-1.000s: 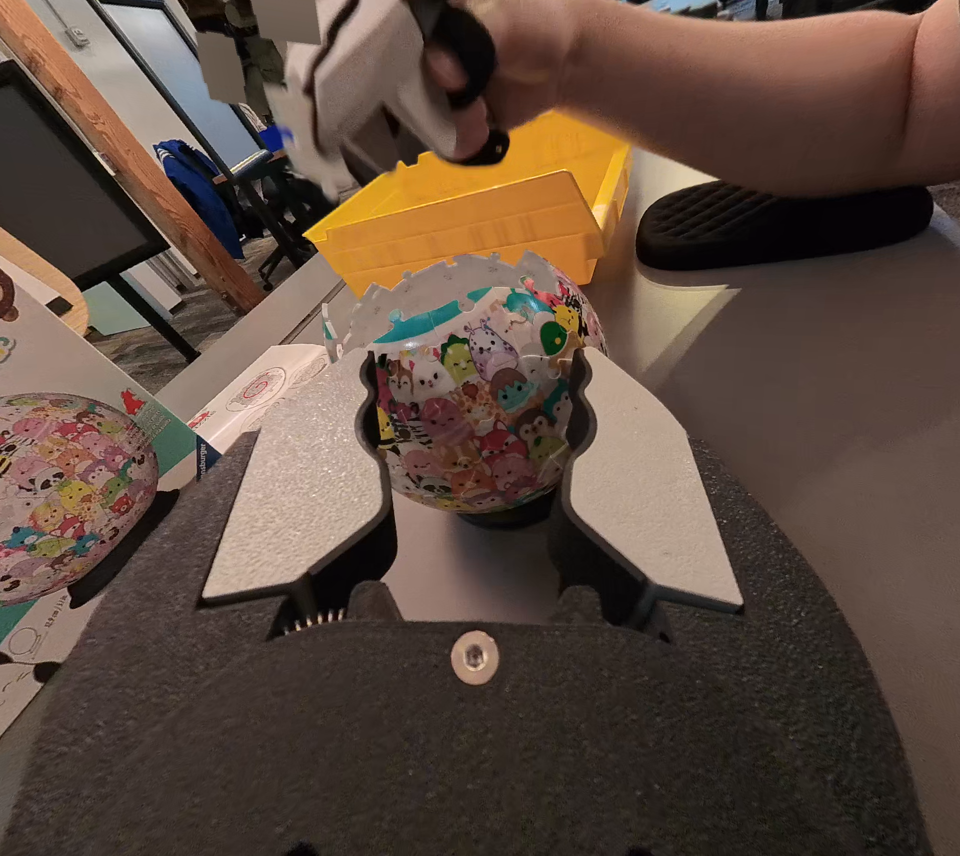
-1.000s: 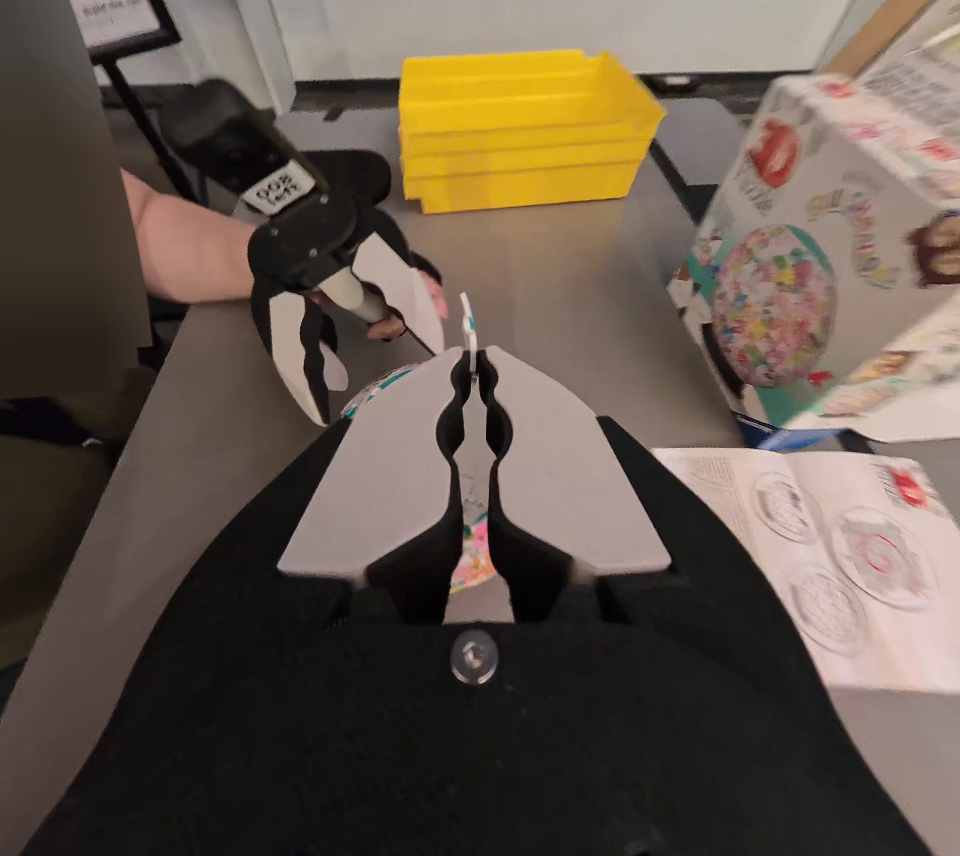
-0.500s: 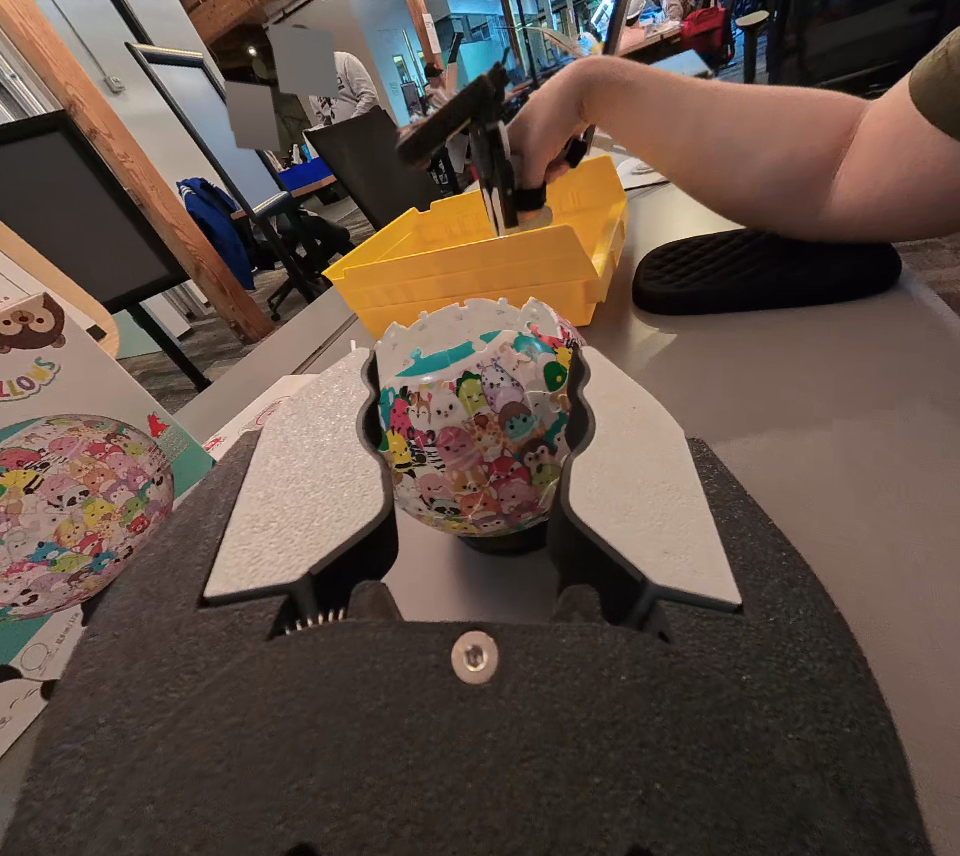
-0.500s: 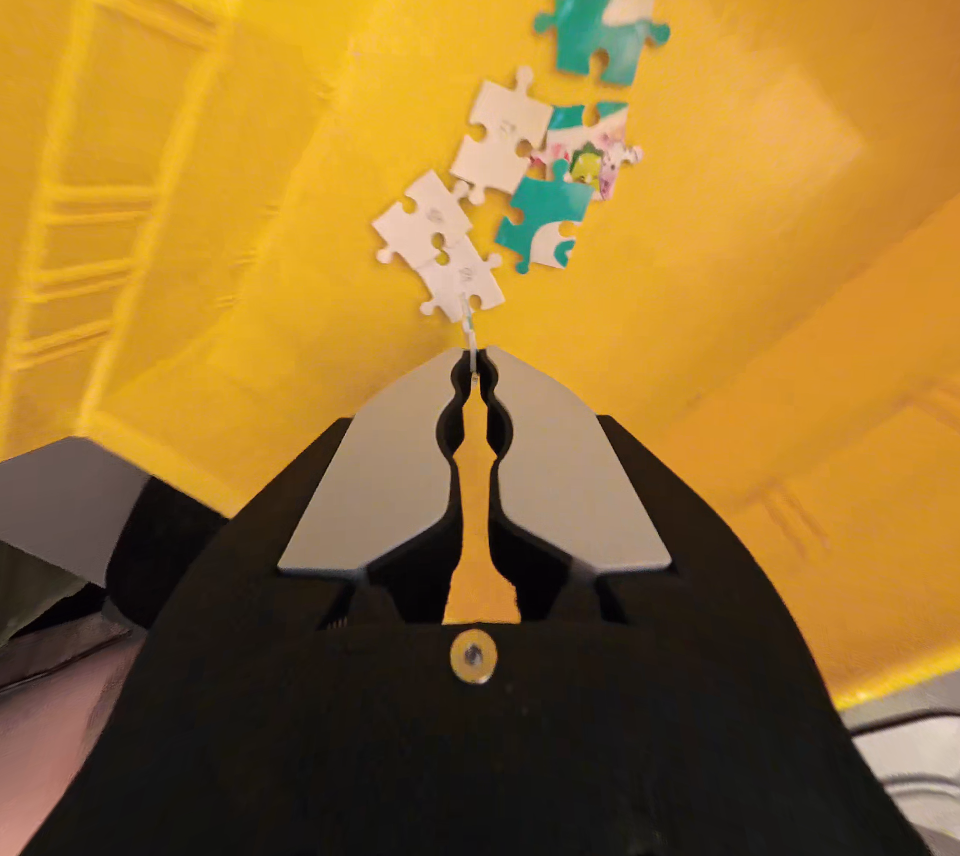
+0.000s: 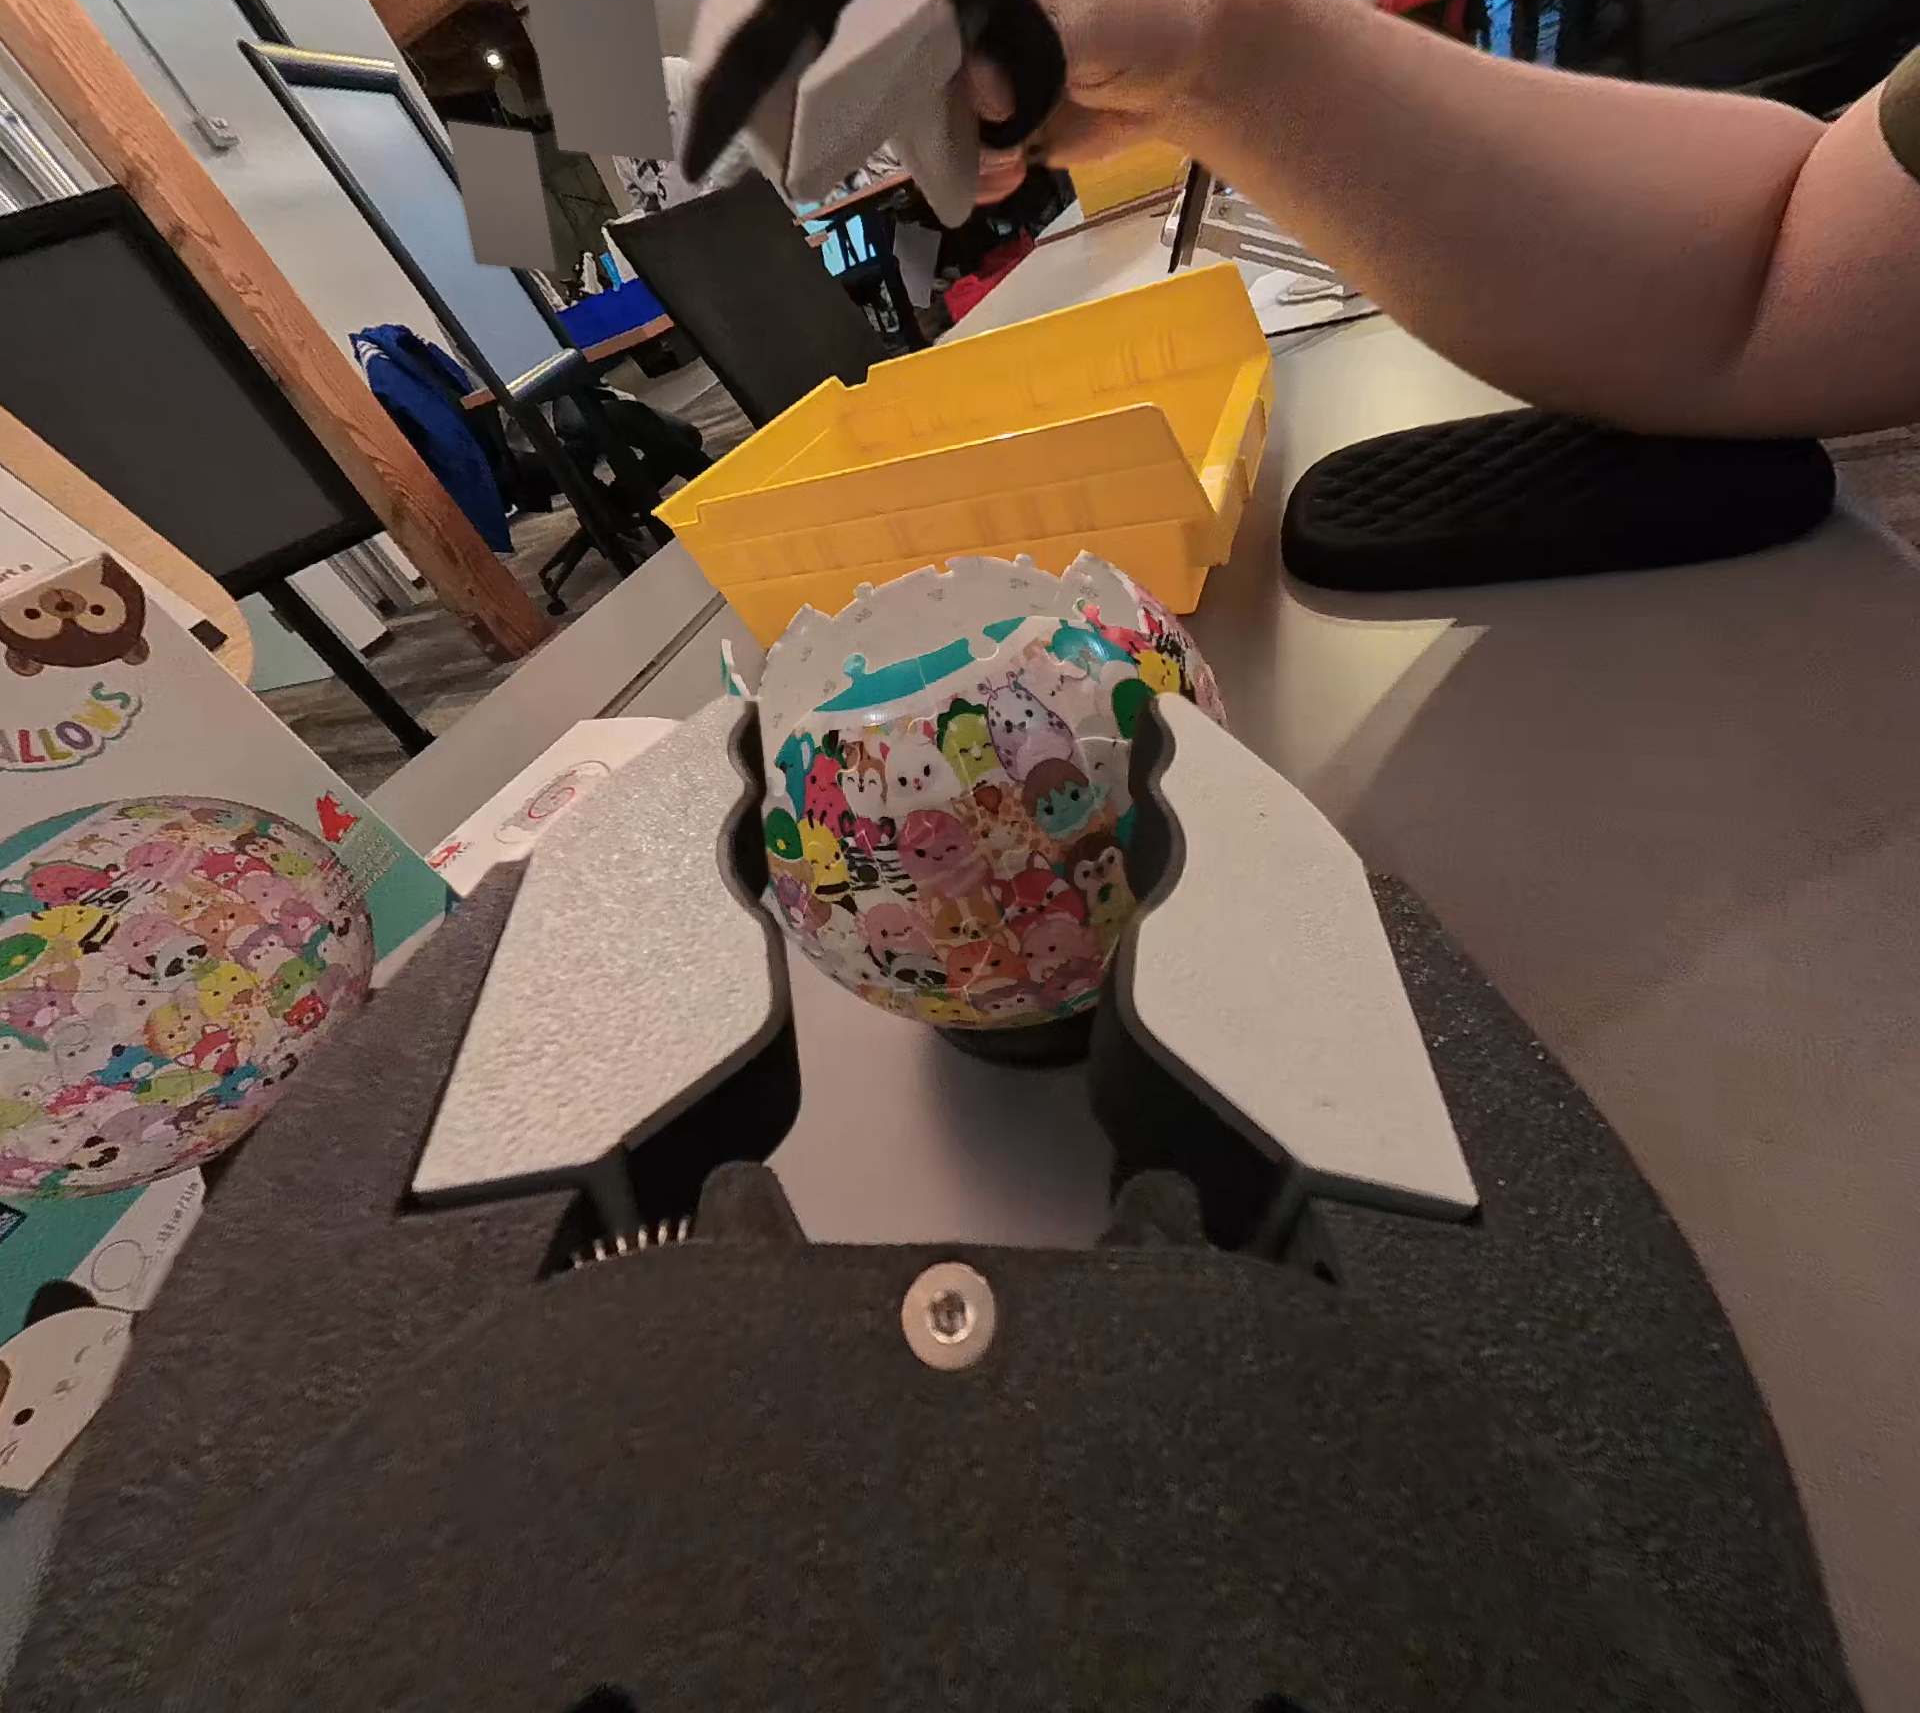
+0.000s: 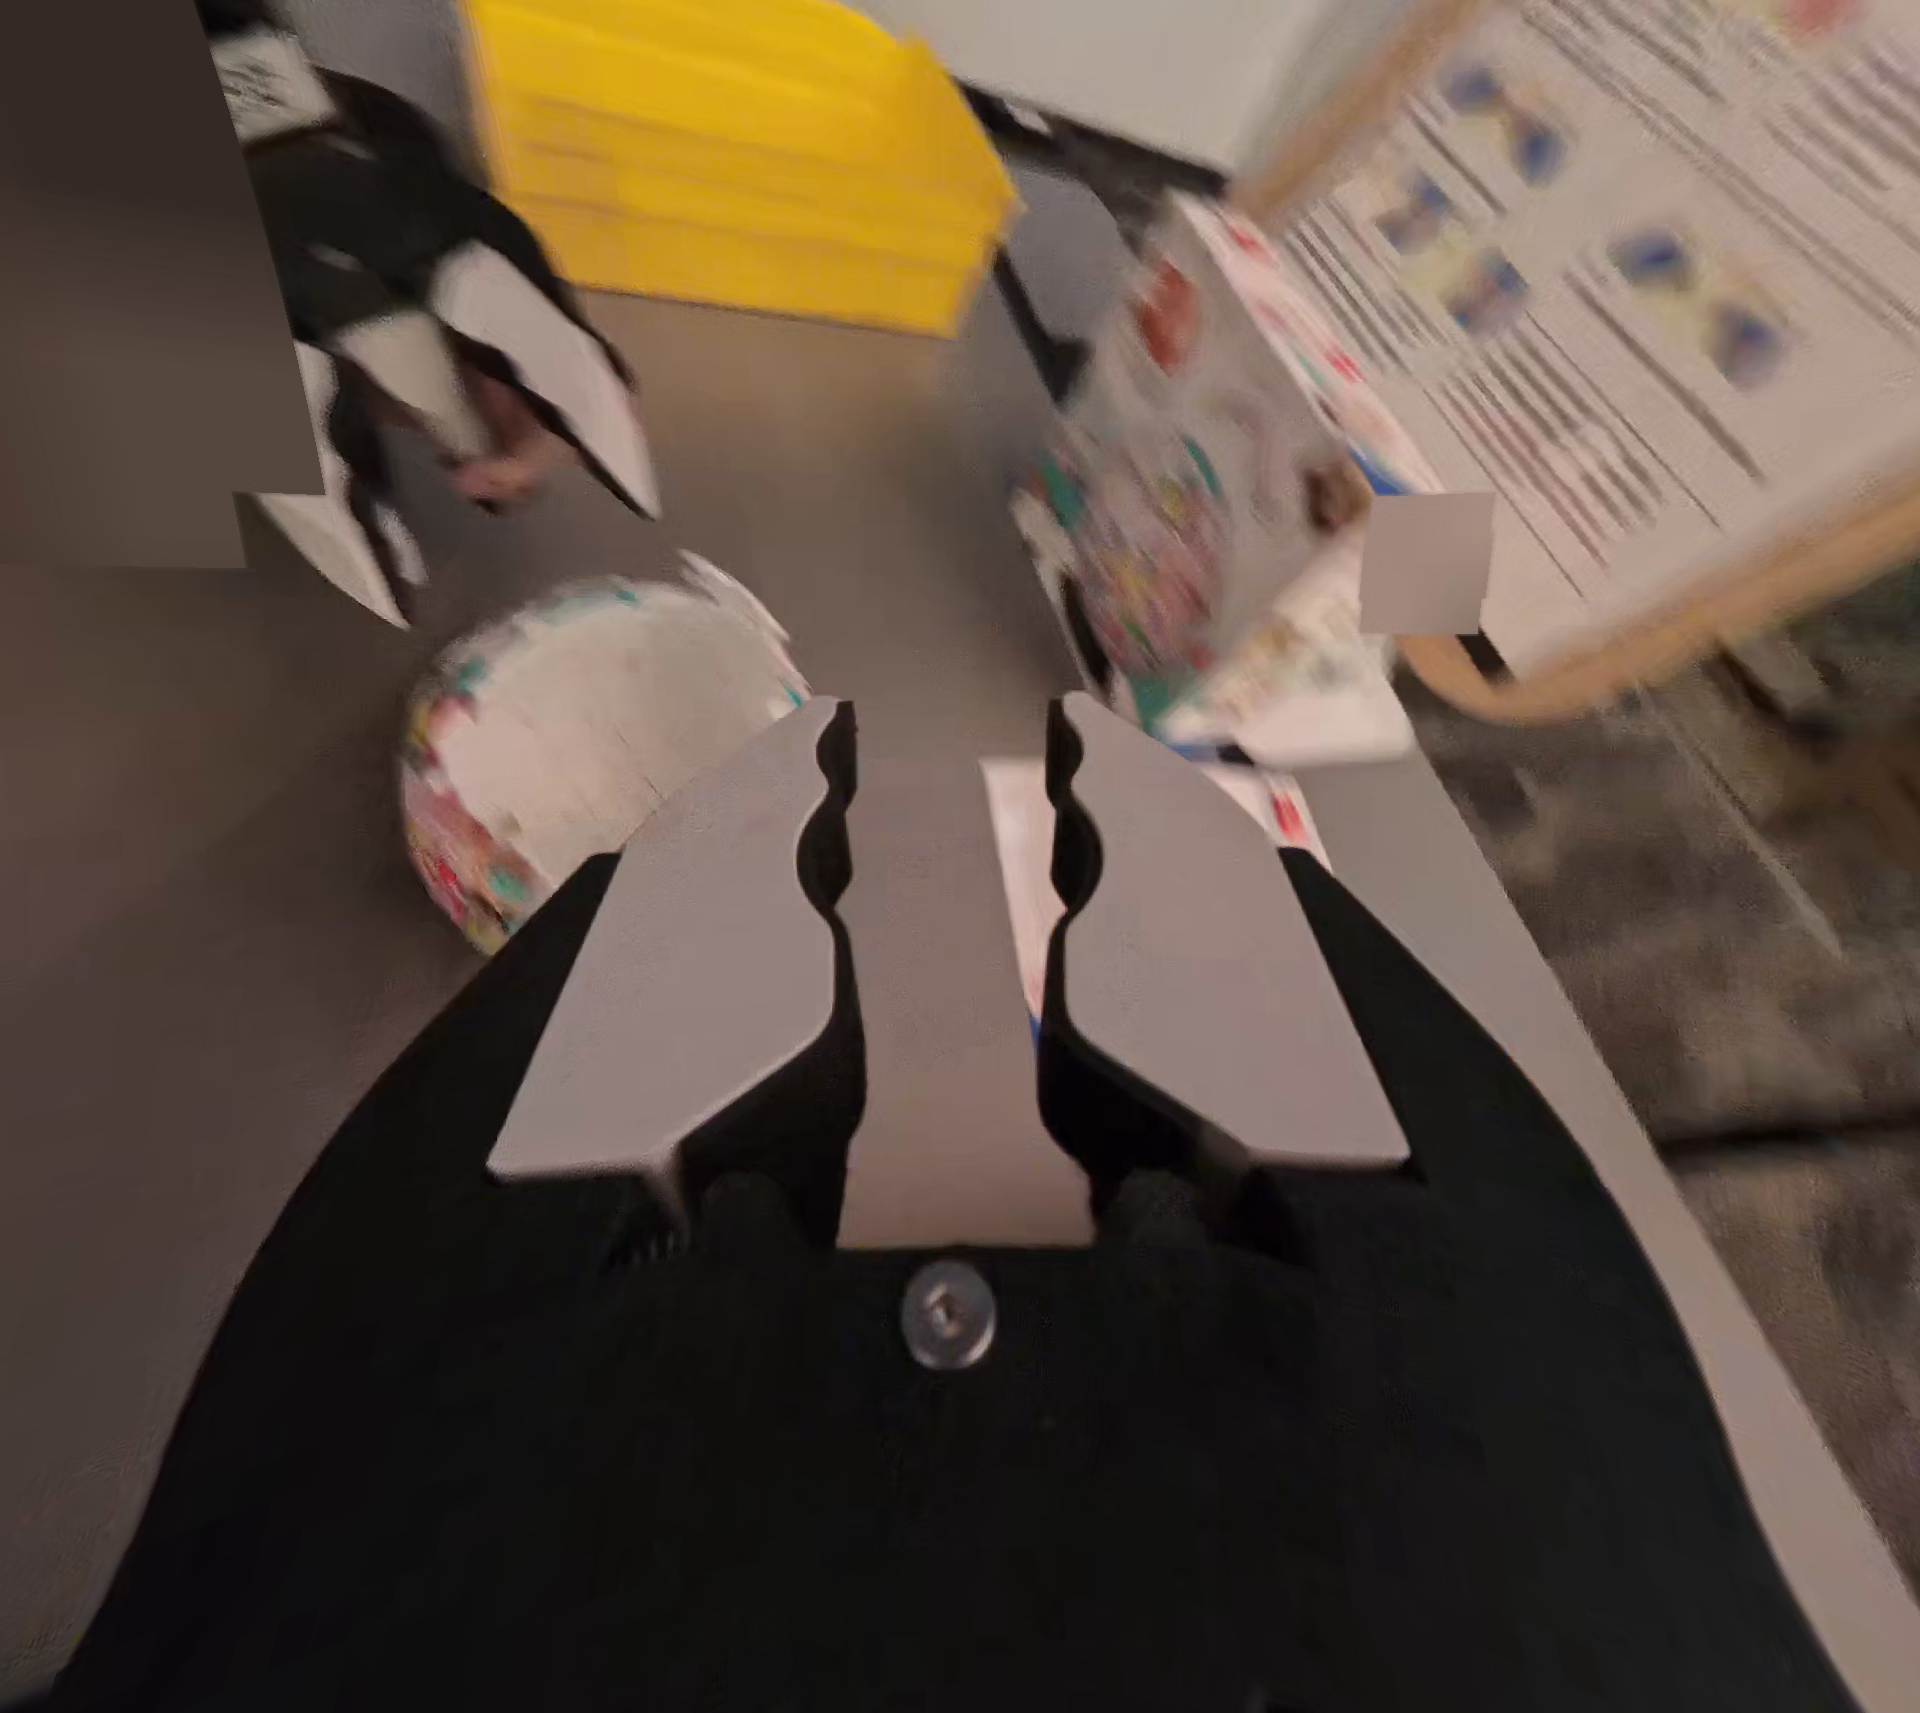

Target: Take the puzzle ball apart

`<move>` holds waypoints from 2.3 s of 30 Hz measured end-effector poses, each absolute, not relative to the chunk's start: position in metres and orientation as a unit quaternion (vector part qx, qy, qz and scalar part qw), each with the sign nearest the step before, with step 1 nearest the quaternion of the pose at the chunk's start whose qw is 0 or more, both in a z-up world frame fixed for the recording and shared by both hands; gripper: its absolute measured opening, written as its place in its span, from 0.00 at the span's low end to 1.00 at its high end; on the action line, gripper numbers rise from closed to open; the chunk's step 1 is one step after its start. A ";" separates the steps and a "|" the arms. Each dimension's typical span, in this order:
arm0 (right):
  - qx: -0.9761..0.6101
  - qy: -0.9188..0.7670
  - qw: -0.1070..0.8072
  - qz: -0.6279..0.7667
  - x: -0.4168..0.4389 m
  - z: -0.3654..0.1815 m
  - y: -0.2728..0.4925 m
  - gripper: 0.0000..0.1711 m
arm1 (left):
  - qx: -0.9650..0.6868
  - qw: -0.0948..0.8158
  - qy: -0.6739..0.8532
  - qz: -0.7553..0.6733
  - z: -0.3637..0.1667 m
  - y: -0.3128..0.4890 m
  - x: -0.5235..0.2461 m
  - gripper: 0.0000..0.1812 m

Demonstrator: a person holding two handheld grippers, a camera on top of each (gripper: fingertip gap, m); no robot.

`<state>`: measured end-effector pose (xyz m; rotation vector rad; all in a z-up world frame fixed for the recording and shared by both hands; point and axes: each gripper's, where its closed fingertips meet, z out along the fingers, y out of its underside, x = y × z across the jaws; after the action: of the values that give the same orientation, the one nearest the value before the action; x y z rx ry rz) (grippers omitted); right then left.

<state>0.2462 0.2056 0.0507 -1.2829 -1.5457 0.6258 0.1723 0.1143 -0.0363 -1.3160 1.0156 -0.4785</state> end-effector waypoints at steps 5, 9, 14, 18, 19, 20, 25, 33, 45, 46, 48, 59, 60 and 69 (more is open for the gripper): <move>-0.429 -0.757 0.471 0.145 0.176 -0.011 0.170 0.19 | -0.585 0.639 0.444 -0.228 -0.039 0.113 0.173 0.36; -0.432 -0.777 0.442 0.120 0.158 -0.036 0.177 0.19 | -0.590 0.632 0.441 -0.239 -0.041 0.115 0.175 0.36; -0.428 -0.773 0.423 0.199 0.152 -0.031 0.168 0.06 | -0.595 0.624 0.445 -0.240 -0.046 0.116 0.178 0.37; -0.460 -0.757 0.412 0.215 0.153 -0.031 0.177 0.08 | -0.596 0.624 0.444 -0.242 -0.047 0.116 0.179 0.37; -0.457 -0.756 0.413 0.220 0.152 -0.031 0.176 0.08 | -0.596 0.623 0.444 -0.243 -0.047 0.116 0.179 0.37; -0.455 -0.757 0.409 0.228 0.151 -0.032 0.174 0.06 | -0.595 0.623 0.445 -0.243 -0.046 0.116 0.179 0.37; -0.523 -0.712 0.360 0.298 0.150 -0.032 0.178 0.04 | -0.596 0.624 0.445 -0.238 -0.047 0.116 0.178 0.37; -0.639 -0.578 0.232 0.452 0.151 -0.028 0.186 0.04 | -0.598 0.621 0.446 -0.240 -0.050 0.116 0.180 0.37; -0.679 -0.491 0.206 0.505 0.151 -0.024 0.197 0.04 | -0.596 0.637 0.420 -0.250 -0.040 0.121 0.170 0.37; -0.682 -0.479 0.209 0.511 0.150 -0.023 0.200 0.04 | -0.596 0.639 0.416 -0.252 -0.038 0.121 0.168 0.37; -0.692 -0.459 0.214 0.515 0.150 -0.024 0.208 0.03 | -0.596 0.646 0.404 -0.254 -0.035 0.124 0.164 0.38; -0.704 -0.445 0.266 0.485 0.153 -0.030 0.236 0.02 | -0.636 0.646 0.273 -0.322 -0.029 0.158 0.124 0.32; -0.706 -0.441 0.264 0.487 0.153 -0.031 0.238 0.02 | -0.640 0.640 0.266 -0.333 -0.030 0.162 0.121 0.29; -0.709 -0.438 0.270 0.483 0.158 -0.032 0.245 0.02 | -0.708 0.509 0.262 -0.413 -0.049 0.219 0.125 0.24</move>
<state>0.1581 0.2452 -0.0320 -1.9117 -1.1793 1.3007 0.1254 0.2185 -0.0491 -1.7051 0.6306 -0.9950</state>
